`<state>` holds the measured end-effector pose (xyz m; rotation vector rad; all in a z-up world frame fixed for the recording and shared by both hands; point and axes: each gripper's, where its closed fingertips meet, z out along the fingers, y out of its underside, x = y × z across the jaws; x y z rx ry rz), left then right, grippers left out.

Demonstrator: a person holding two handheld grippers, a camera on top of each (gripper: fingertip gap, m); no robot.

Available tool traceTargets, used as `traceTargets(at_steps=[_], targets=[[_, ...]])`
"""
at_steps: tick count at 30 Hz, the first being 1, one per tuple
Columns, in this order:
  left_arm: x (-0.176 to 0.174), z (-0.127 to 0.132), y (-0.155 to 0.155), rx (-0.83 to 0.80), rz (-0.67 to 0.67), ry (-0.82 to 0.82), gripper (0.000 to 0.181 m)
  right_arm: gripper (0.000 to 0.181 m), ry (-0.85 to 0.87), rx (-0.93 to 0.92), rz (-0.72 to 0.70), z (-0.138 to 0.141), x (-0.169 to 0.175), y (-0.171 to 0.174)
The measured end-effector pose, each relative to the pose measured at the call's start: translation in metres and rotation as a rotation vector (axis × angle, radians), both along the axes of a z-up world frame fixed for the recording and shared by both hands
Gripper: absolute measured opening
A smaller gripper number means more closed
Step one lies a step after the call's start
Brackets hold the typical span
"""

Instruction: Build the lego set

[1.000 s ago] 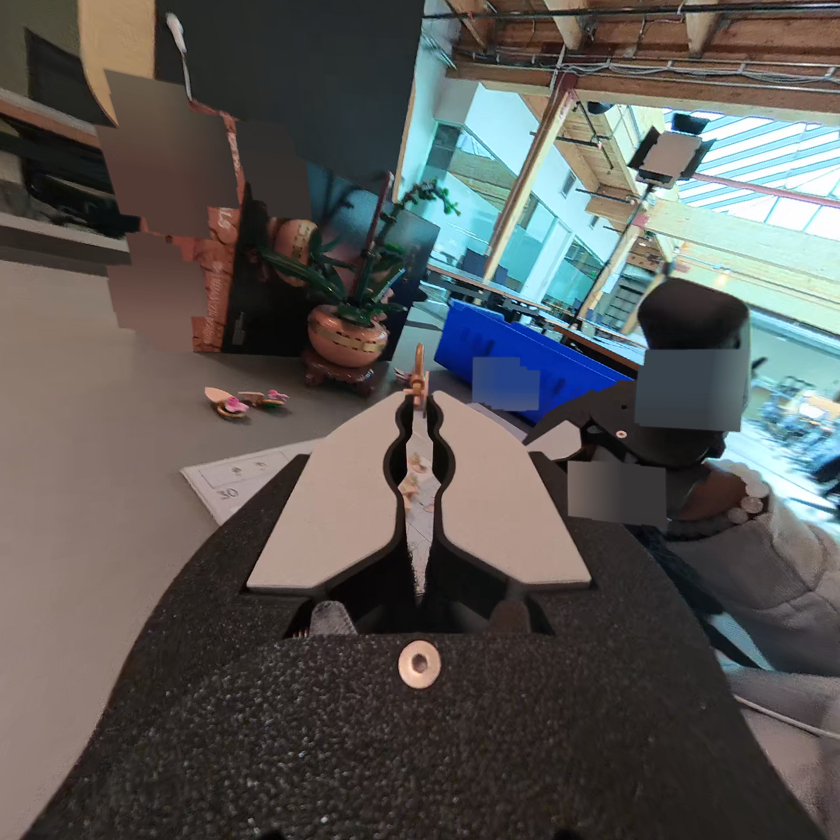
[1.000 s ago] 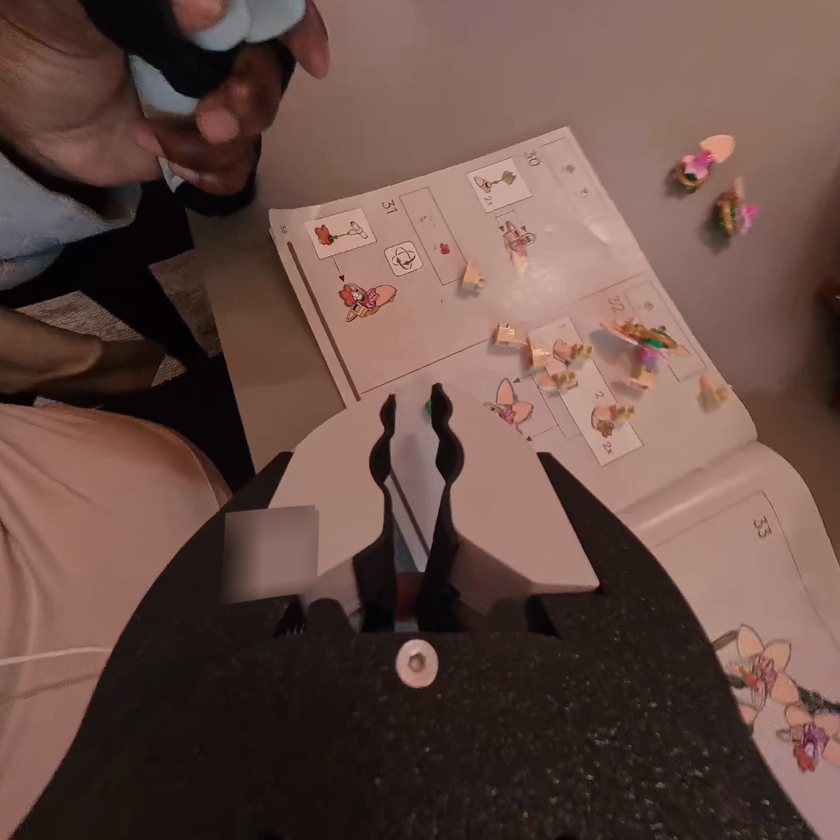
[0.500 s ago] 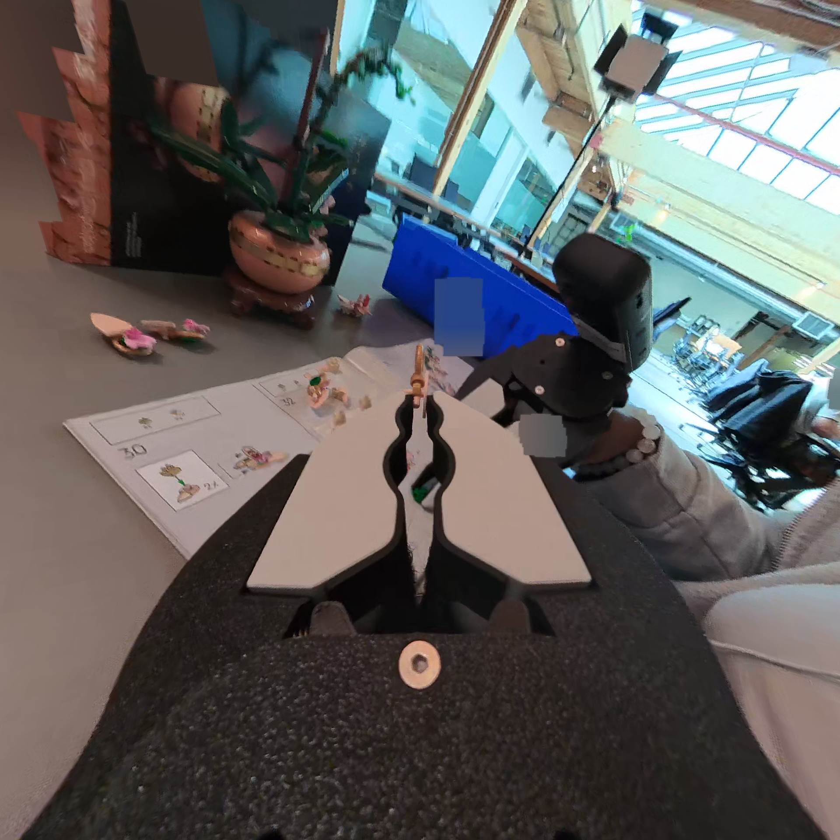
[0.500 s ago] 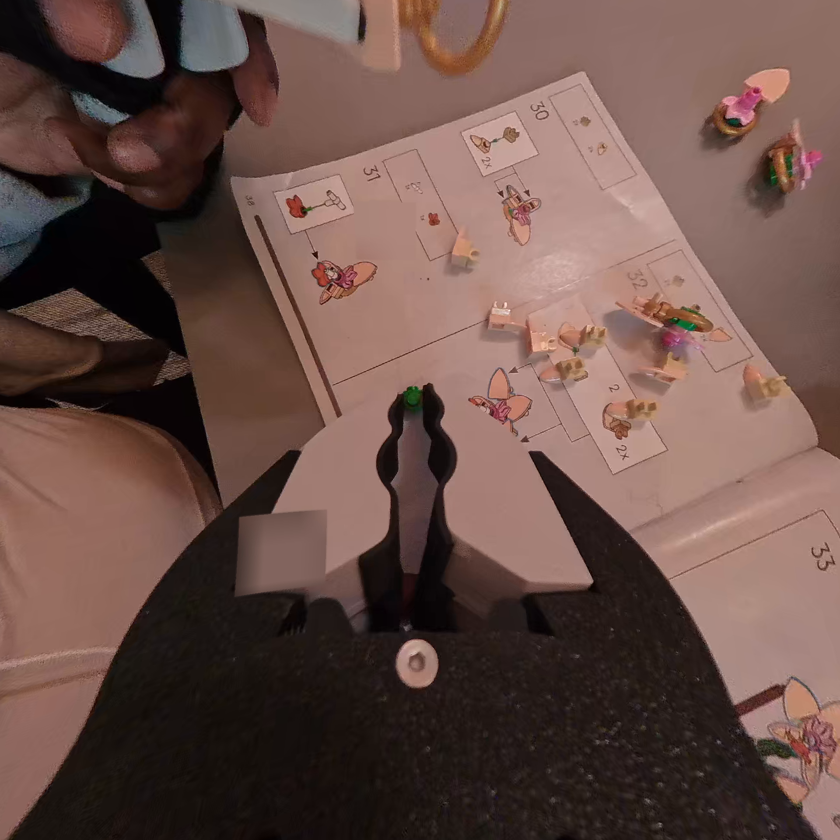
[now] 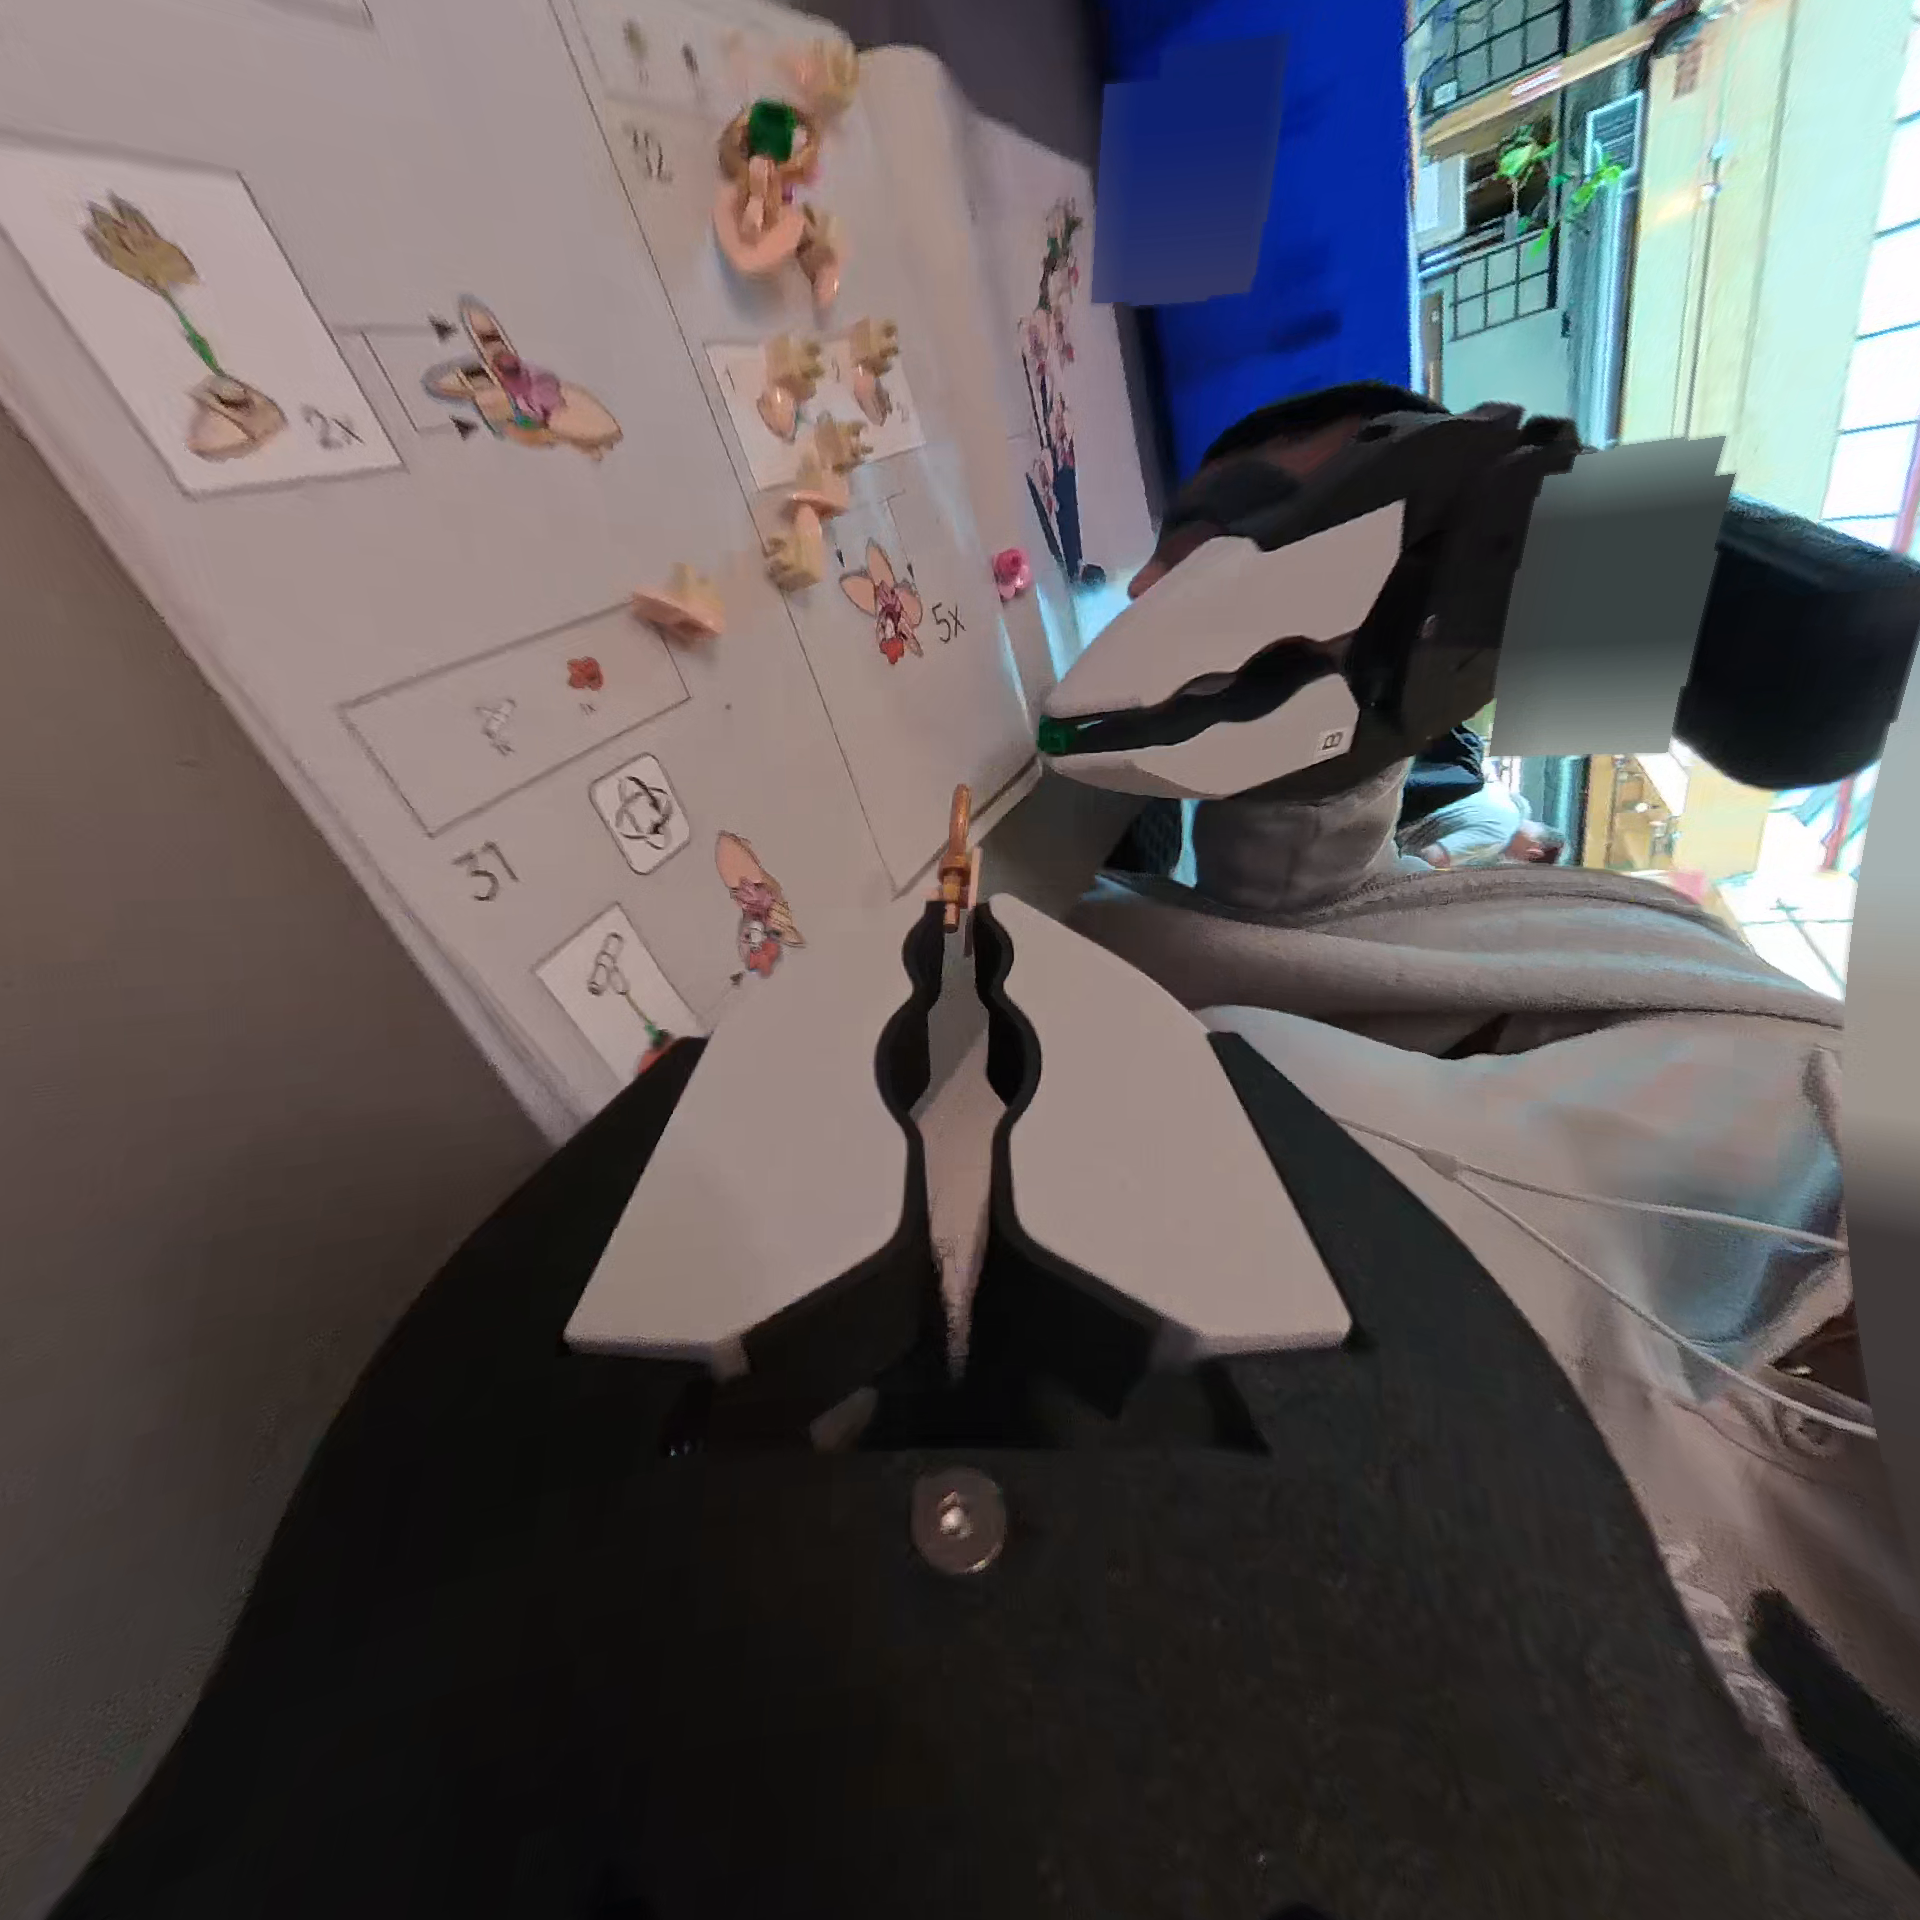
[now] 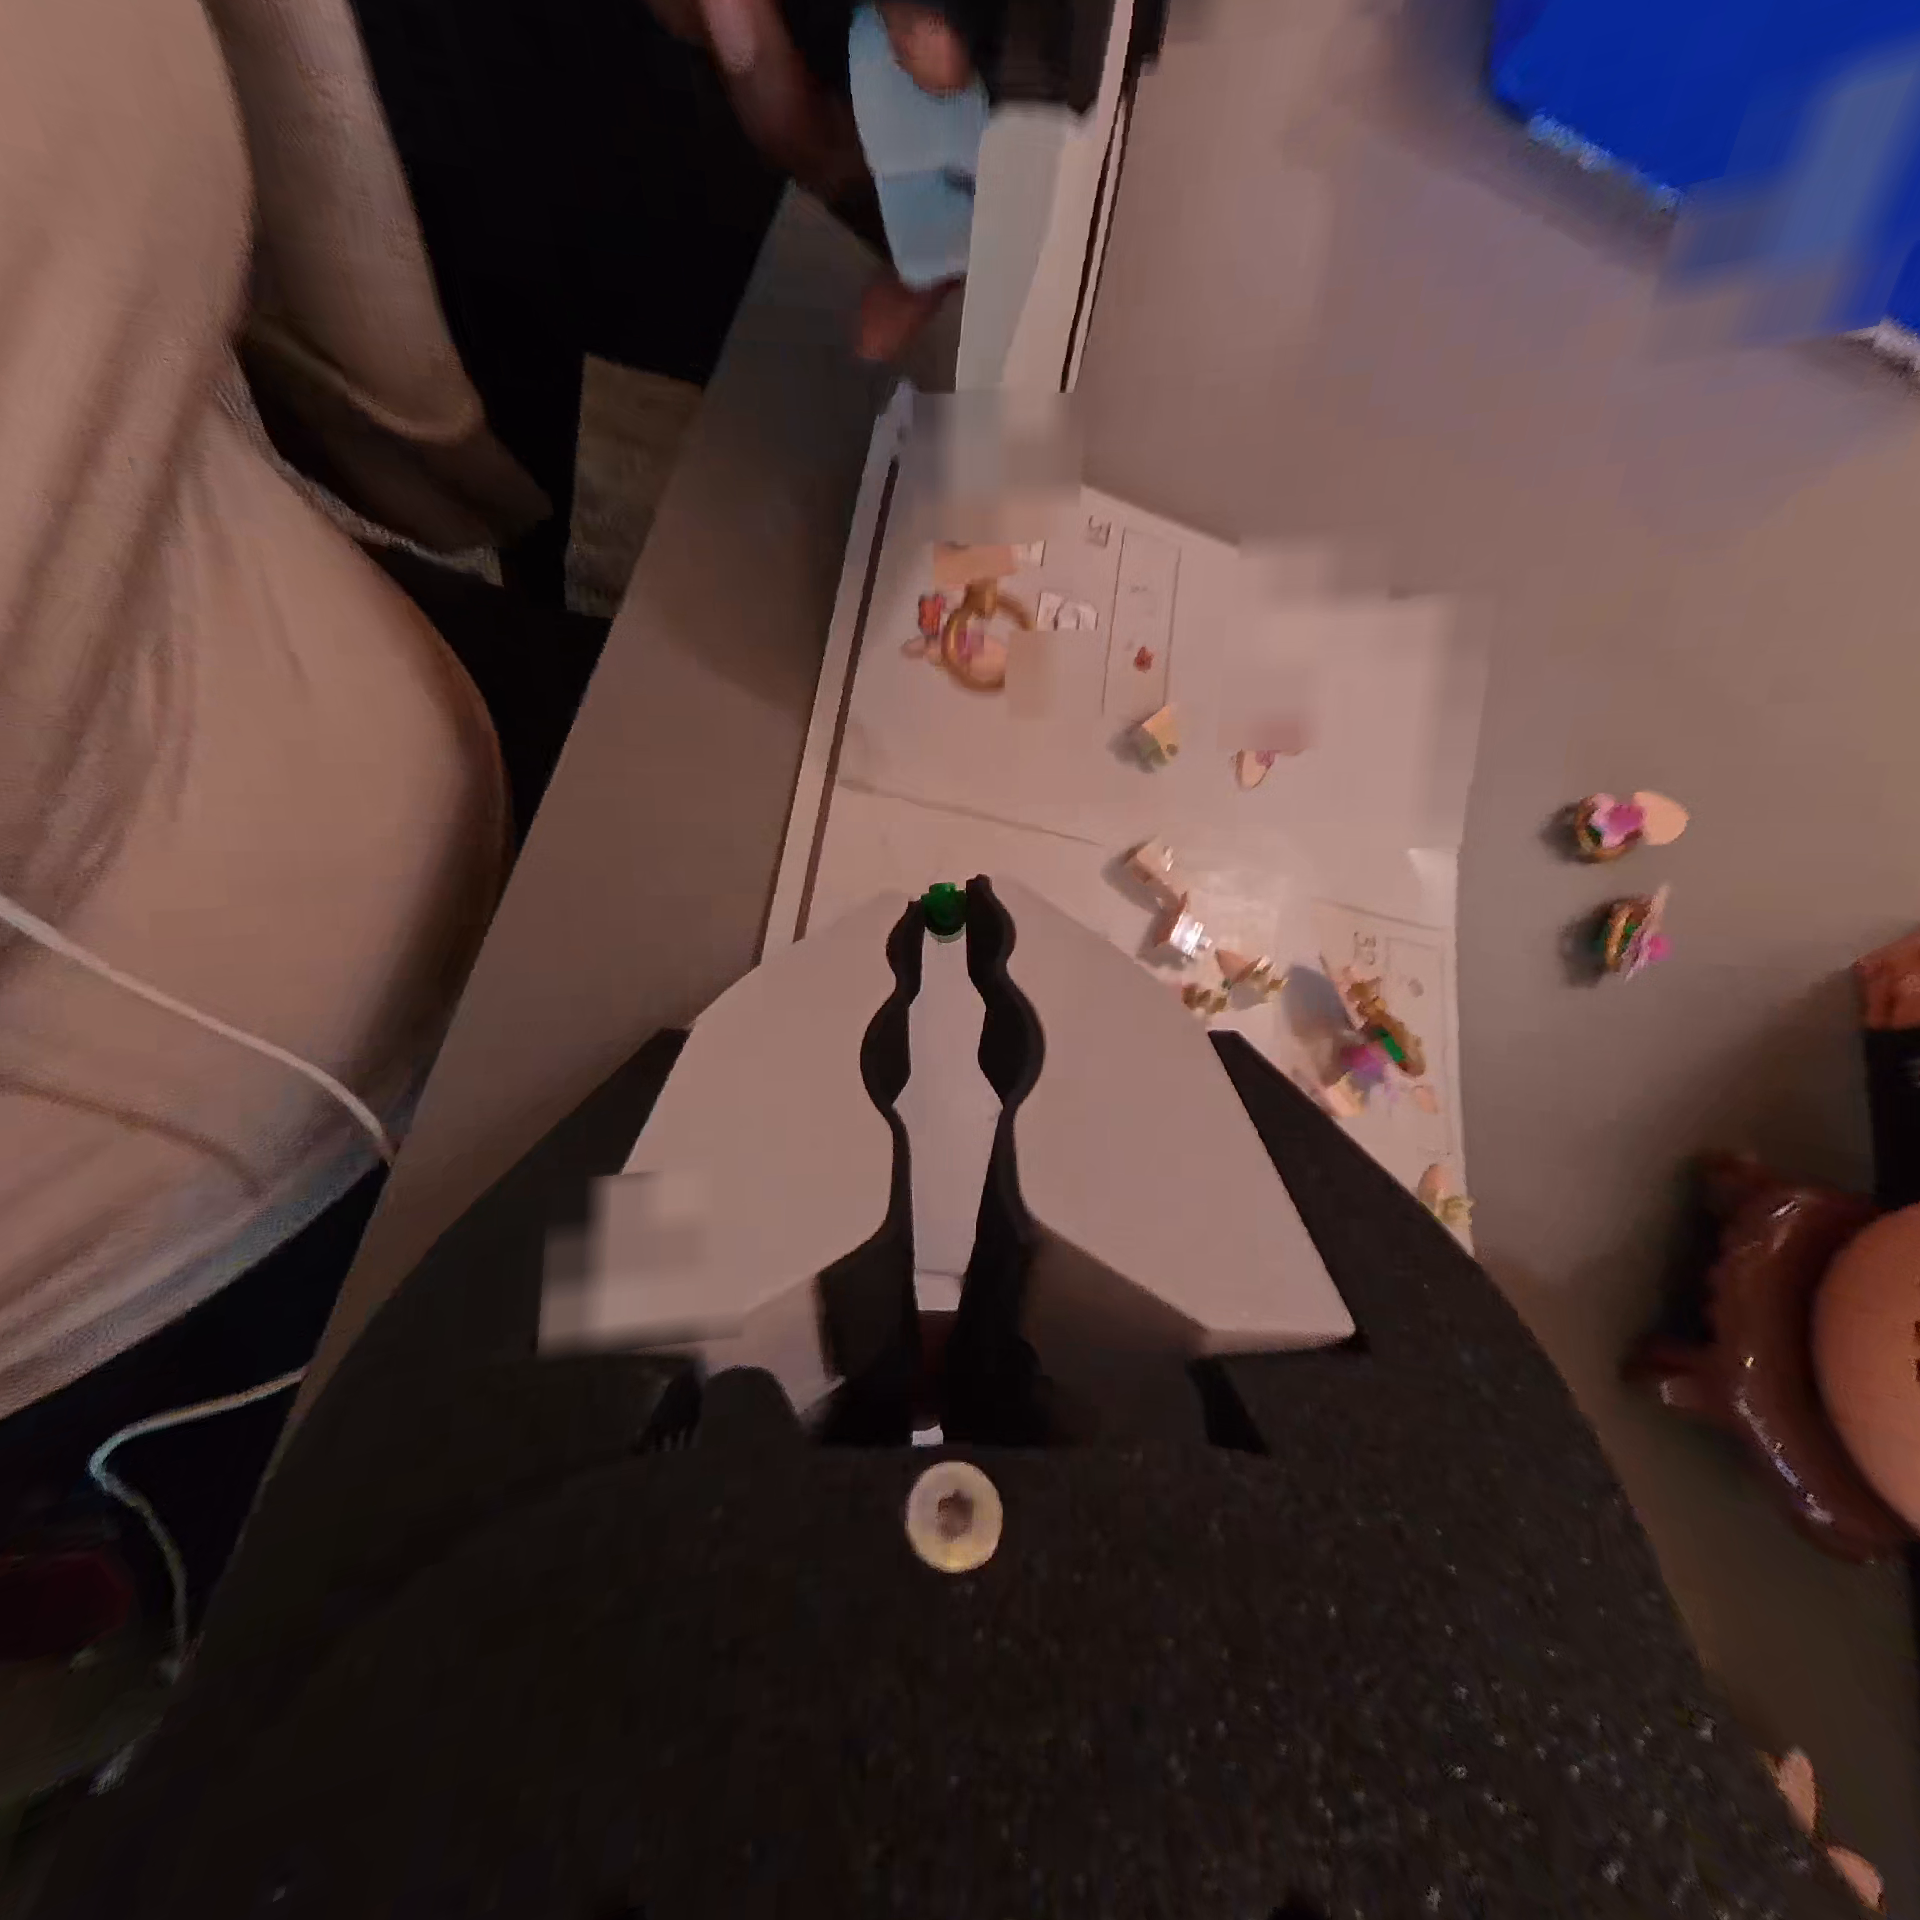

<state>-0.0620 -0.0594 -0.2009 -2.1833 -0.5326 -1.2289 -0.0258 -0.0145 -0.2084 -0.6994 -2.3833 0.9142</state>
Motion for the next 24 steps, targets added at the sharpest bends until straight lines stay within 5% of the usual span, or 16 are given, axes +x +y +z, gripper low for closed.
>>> traceTargets(at_steps=[12,24], targets=[[0.034,-0.03,0.019,-0.383,0.077,-0.227,0.006,0.008,0.0,-0.214,0.019,-0.006,-0.006,-0.009],[0.038,-0.031,0.027,-0.373,0.131,-0.242,0.006,0.01,-0.15,-0.147,0.094,-0.028,0.0,-0.015]])
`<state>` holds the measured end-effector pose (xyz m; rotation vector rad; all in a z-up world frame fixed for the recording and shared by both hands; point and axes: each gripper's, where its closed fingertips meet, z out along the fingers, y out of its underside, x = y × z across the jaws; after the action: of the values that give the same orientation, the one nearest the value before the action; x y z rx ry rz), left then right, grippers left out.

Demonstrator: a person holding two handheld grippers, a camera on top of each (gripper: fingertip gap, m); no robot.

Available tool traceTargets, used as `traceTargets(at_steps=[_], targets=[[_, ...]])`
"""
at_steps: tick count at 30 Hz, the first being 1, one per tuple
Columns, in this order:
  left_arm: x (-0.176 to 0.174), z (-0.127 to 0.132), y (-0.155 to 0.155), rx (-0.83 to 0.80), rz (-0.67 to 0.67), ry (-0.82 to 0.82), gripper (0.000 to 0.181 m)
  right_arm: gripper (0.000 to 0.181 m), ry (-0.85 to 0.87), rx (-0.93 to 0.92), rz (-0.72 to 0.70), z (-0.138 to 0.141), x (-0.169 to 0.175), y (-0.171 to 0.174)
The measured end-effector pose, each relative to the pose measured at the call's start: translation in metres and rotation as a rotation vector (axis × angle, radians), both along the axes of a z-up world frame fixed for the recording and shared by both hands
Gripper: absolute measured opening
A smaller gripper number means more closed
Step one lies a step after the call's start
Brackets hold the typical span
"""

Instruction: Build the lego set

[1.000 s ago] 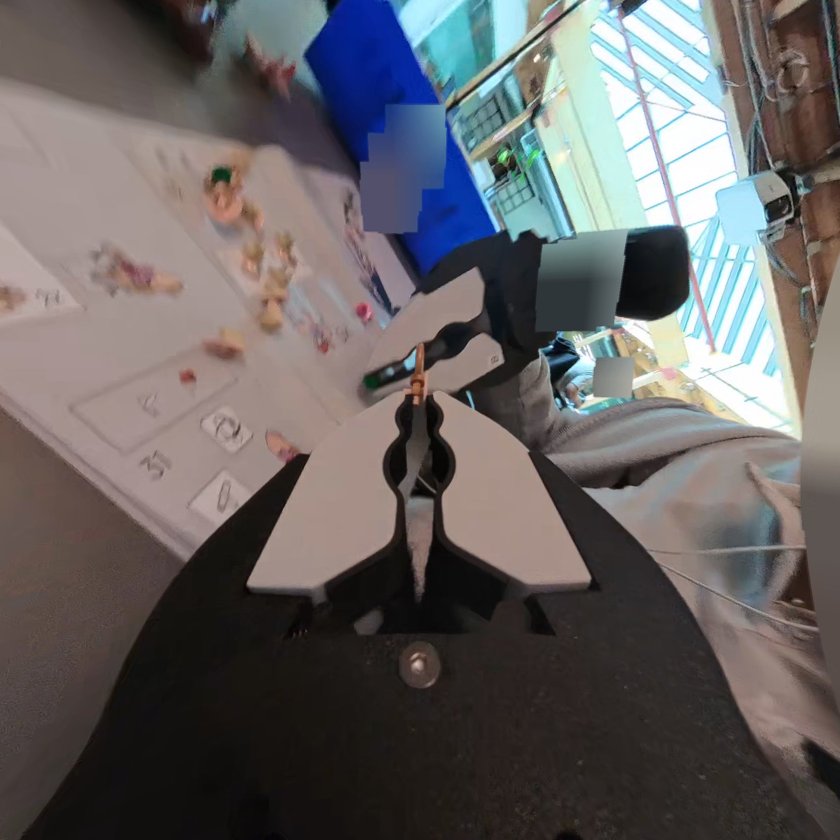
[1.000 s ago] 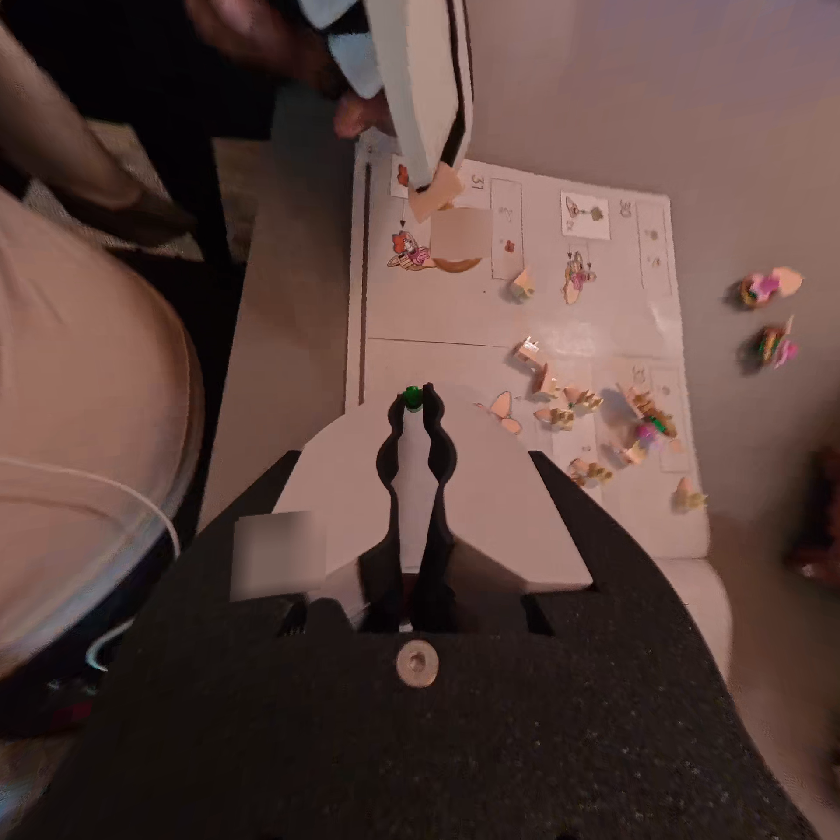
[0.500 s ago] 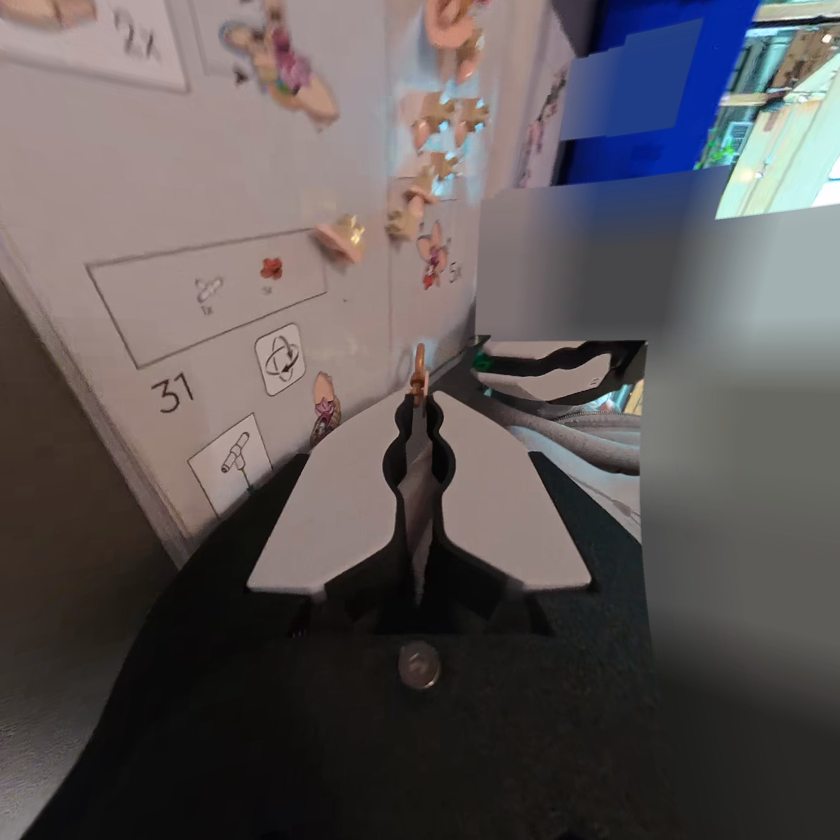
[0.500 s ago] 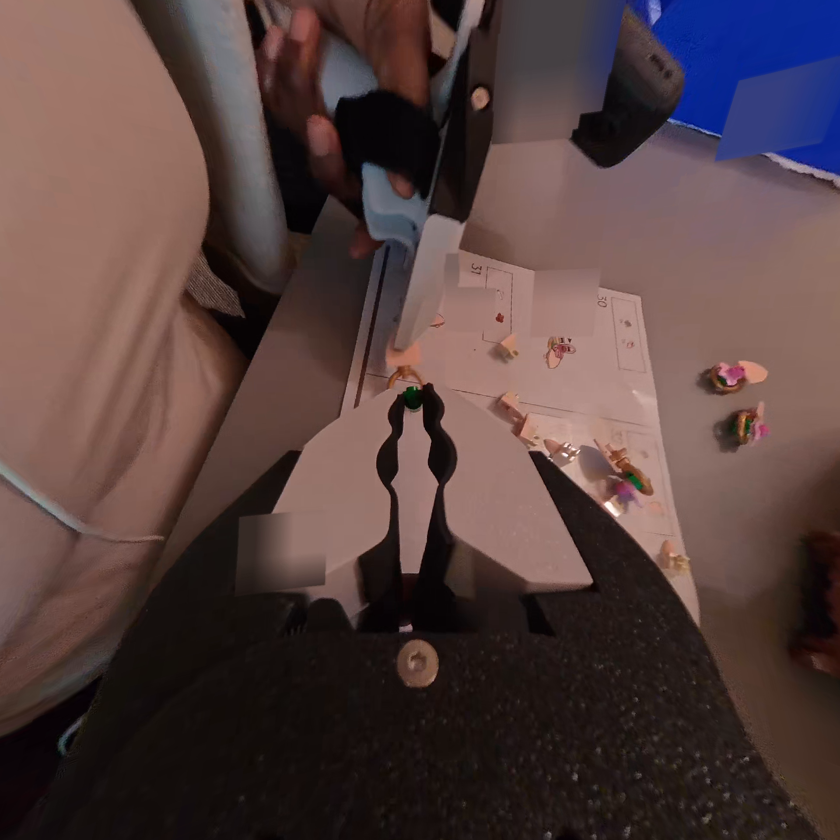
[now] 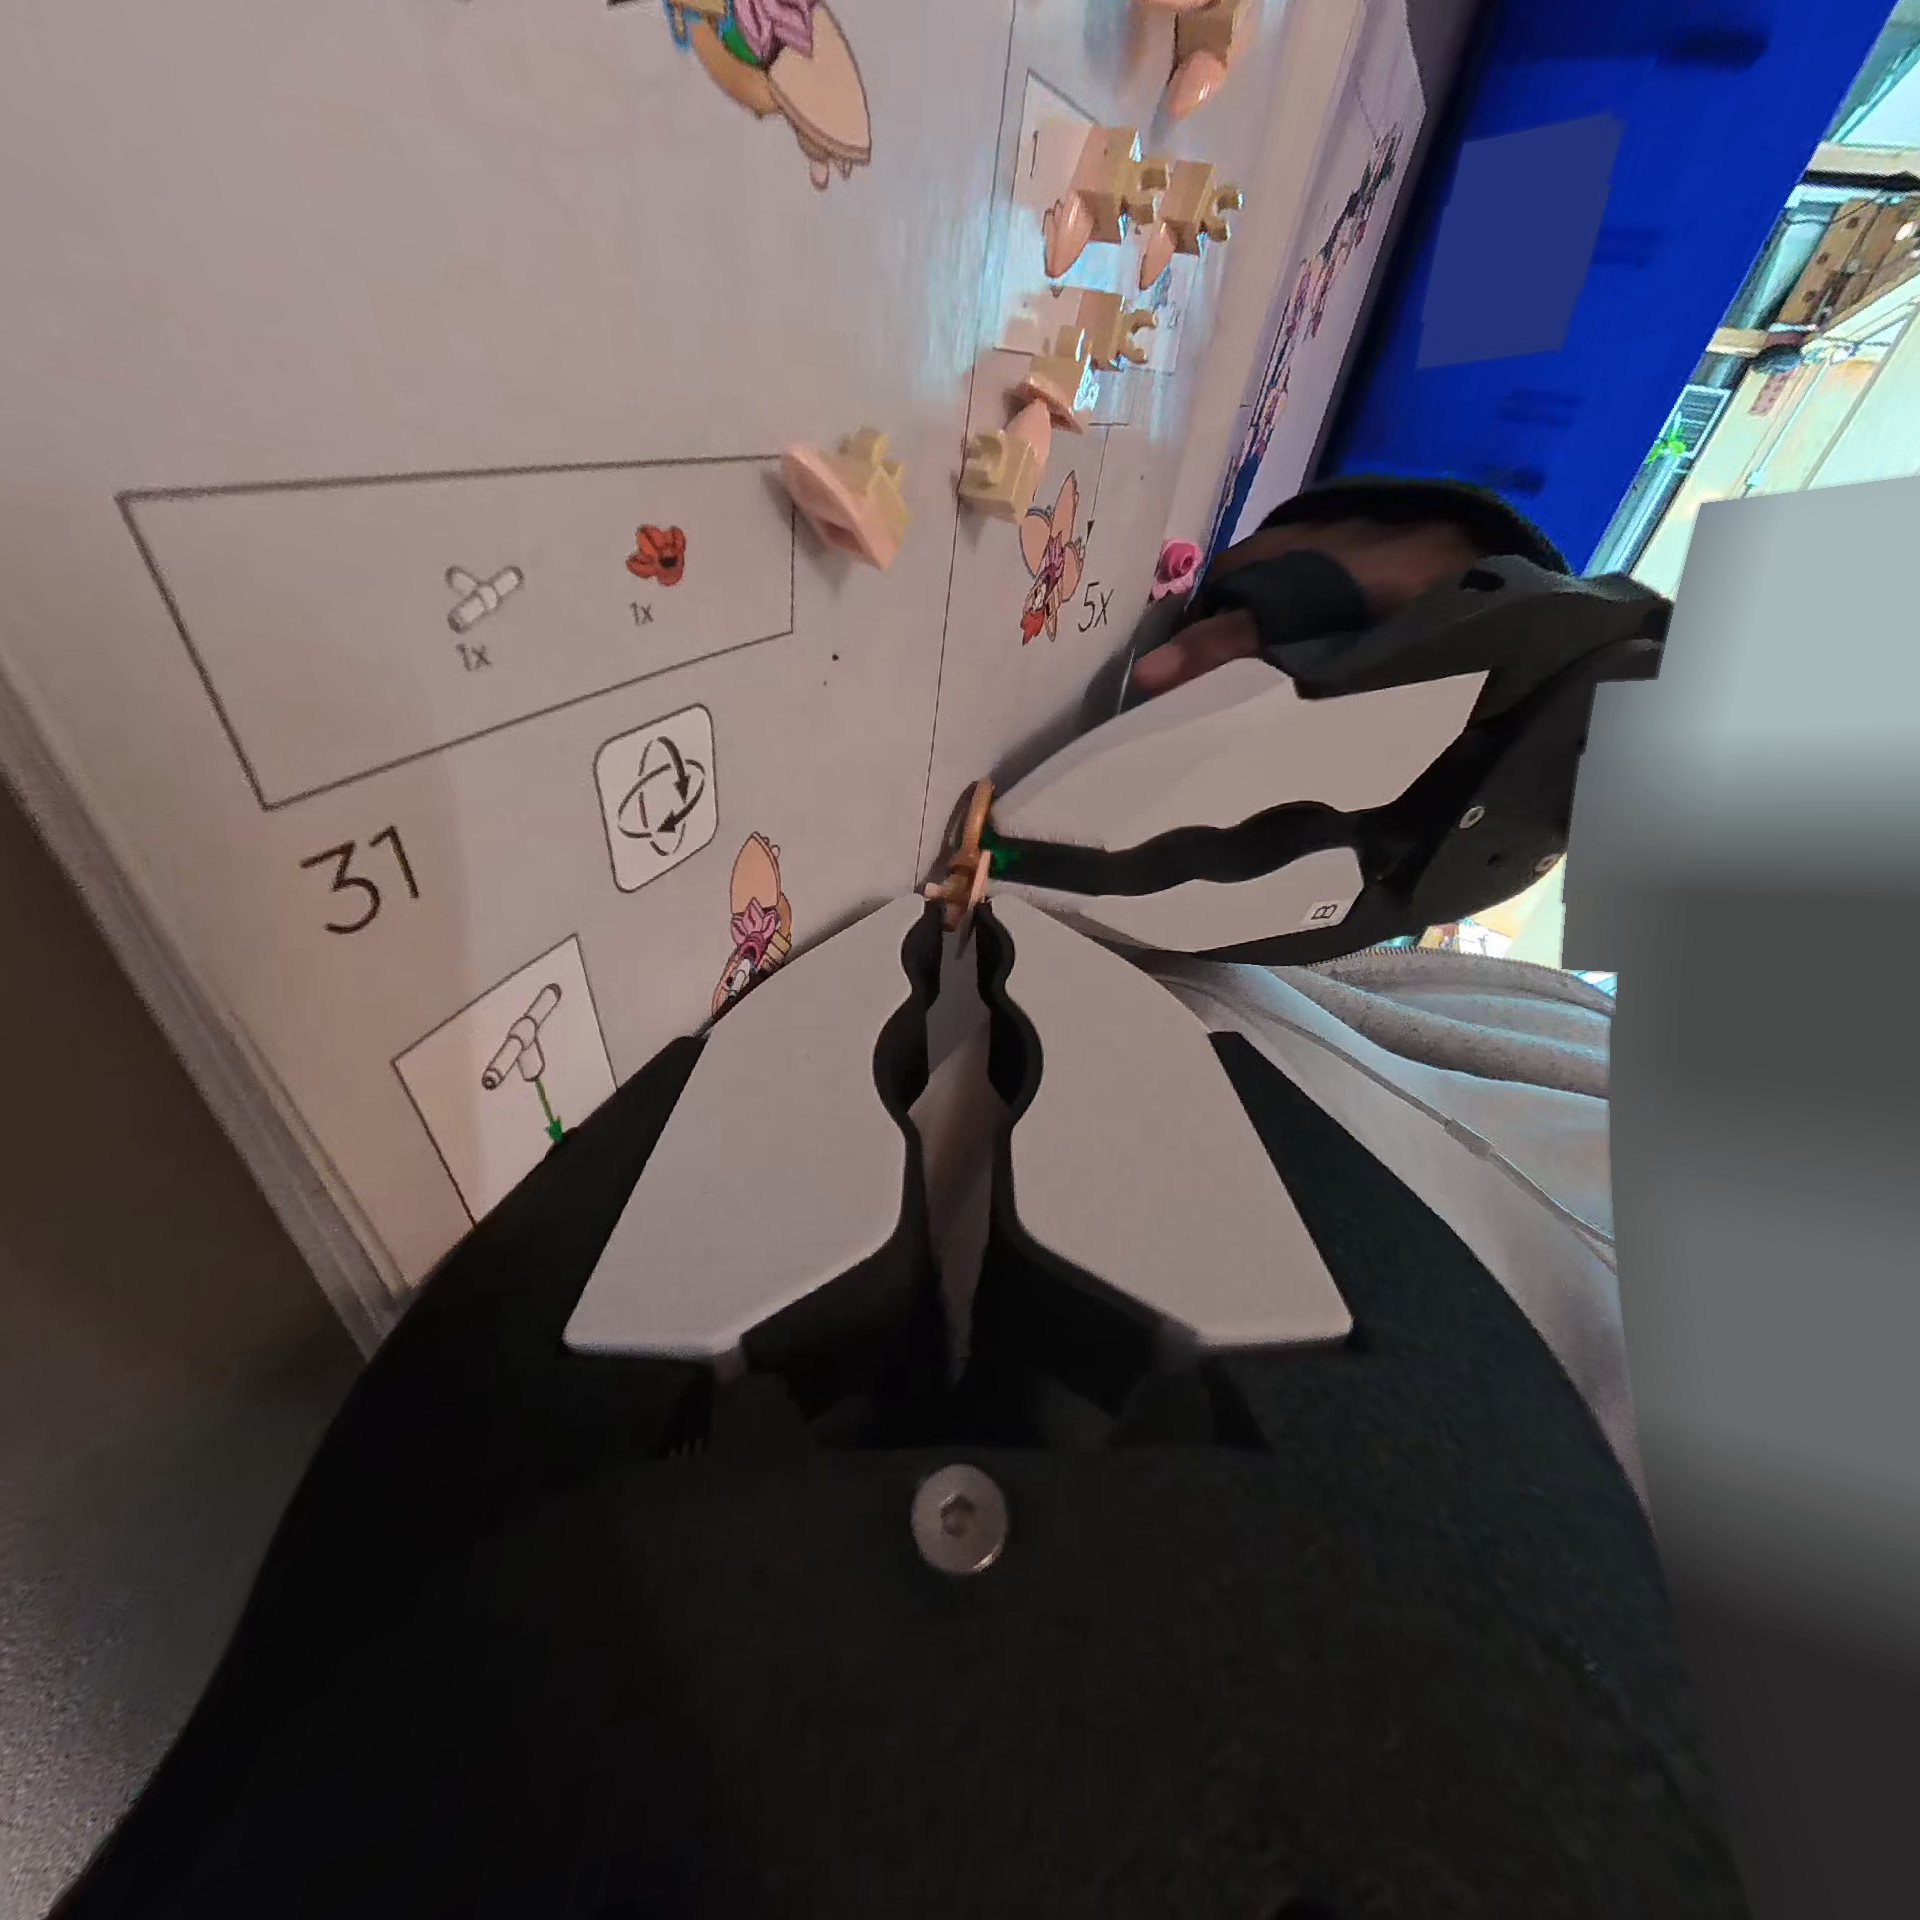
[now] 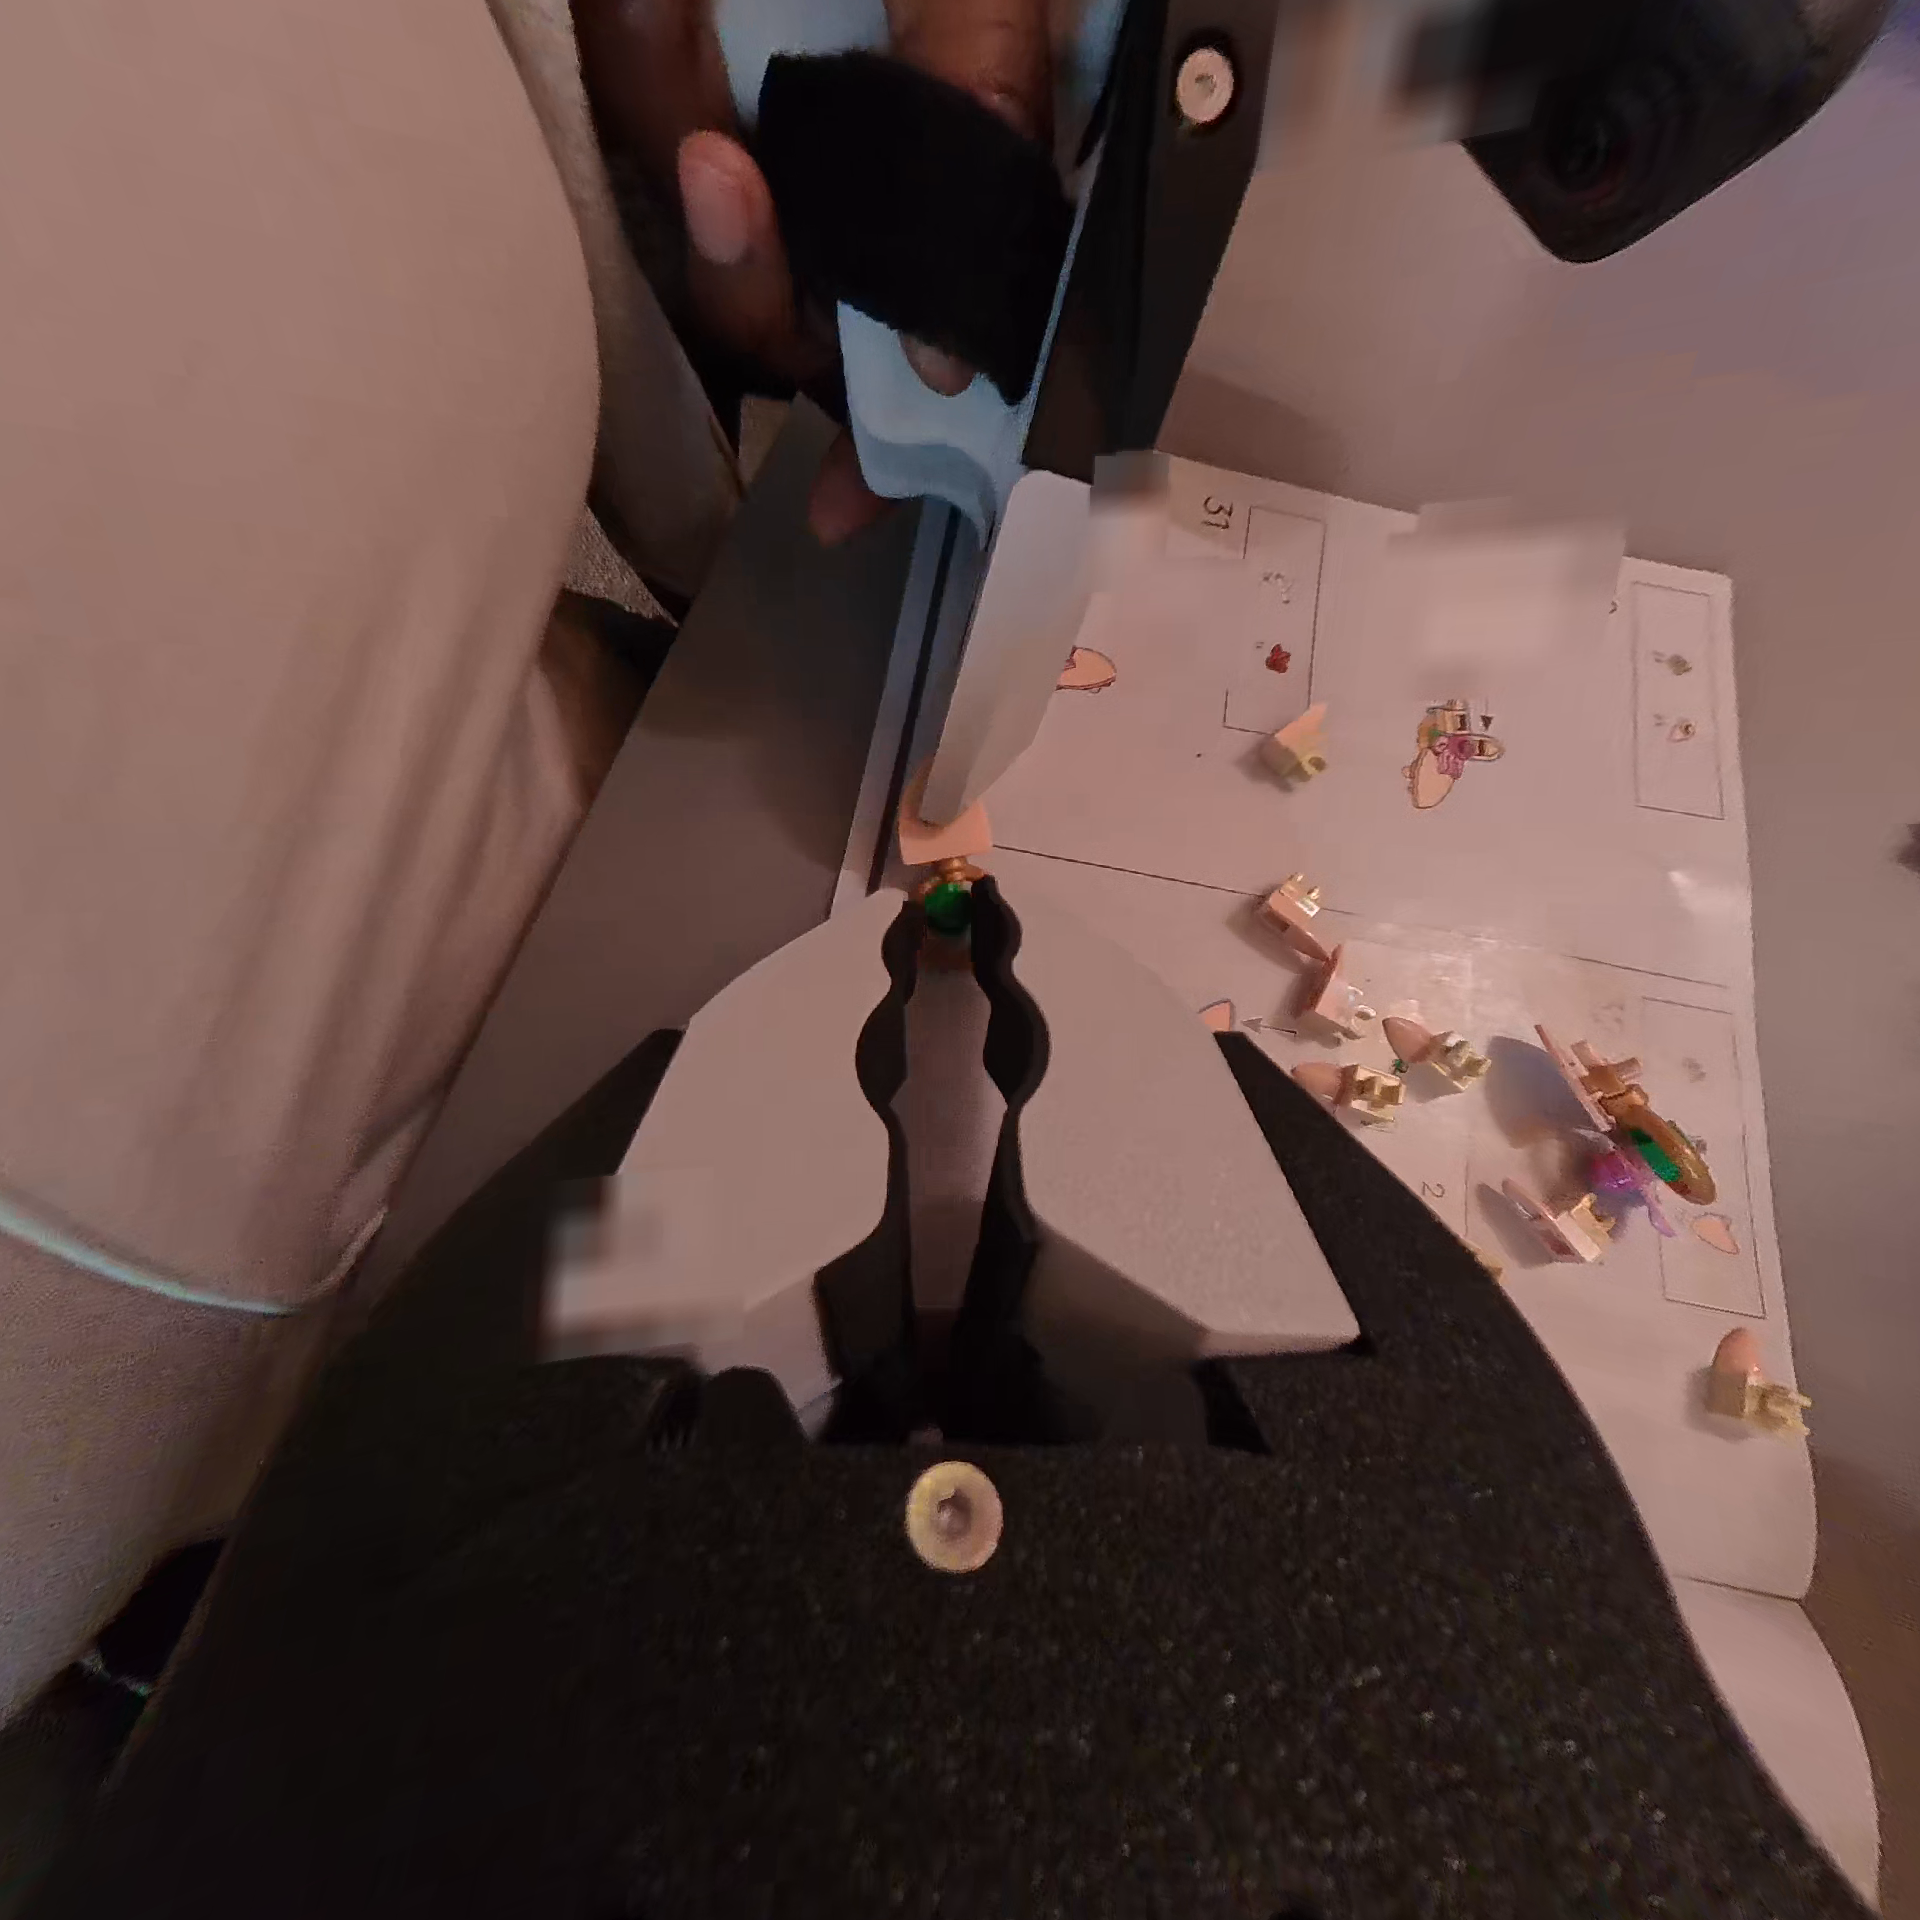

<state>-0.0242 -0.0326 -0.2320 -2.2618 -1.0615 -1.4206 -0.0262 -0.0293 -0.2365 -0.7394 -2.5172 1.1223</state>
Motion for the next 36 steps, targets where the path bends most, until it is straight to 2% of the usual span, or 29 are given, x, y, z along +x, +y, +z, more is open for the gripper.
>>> traceTargets(at_steps=[10,15,19,31,36], targets=[[0.001,0.0,0.001,0.02,0.003,-0.019,0.005,0.016,-0.037,0.007,-0.013,0.0,-0.001,0.004],[0.001,0.001,0.002,0.028,0.002,-0.019,0.005,0.004,0.02,0.012,-0.01,0.012,-0.003,0.011],[0.001,0.001,0.002,0.038,0.007,-0.023,0.005,0.005,-0.003,0.037,0.001,0.009,-0.001,0.002],[0.001,0.001,0.002,0.046,0.016,-0.026,0.005,0.004,-0.06,0.005,-0.069,0.001,0.0,0.012],[0.001,0.001,0.002,0.047,0.015,-0.027,0.005,0.005,0.073,0.057,0.068,0.013,0.002,0.007]])
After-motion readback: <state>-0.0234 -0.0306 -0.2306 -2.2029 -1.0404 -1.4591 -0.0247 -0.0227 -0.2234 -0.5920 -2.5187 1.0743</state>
